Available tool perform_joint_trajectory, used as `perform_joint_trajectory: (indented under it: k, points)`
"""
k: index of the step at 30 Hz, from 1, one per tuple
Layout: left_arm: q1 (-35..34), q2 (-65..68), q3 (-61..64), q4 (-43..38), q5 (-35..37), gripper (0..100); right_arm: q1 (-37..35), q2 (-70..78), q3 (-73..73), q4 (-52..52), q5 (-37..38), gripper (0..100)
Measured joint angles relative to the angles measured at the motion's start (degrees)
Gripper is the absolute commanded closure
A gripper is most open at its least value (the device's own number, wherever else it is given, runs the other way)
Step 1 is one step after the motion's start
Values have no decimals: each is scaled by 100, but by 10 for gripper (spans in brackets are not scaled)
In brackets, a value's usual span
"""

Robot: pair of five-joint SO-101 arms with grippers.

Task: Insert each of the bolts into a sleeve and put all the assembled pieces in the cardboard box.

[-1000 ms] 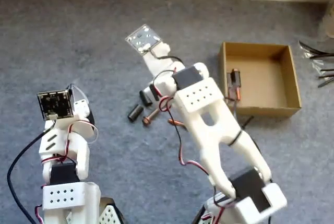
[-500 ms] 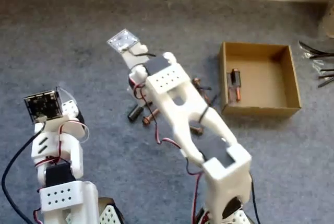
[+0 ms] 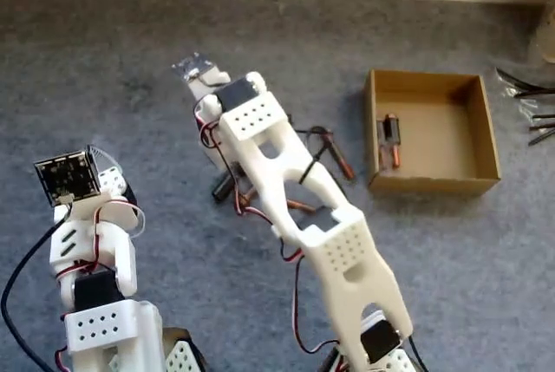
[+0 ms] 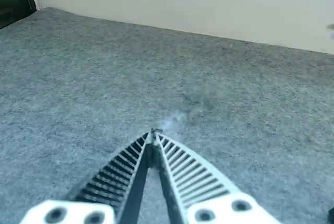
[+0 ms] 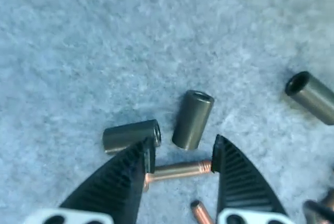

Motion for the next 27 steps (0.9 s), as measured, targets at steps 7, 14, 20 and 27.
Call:
perform_joint_trajectory:
  k: [7,14,20,27]
  points:
    - [0,0,0,0,0,995,0,712,-545,18,0,832]
    - [0,0,0,0,0,995,62,1046,-624,-18,0,832]
    - [0,0,0,0,0,995,185,1108,-633,-18,0,834]
    - [0,0,0,0,0,995,369,1108,-642,-18,9,872]
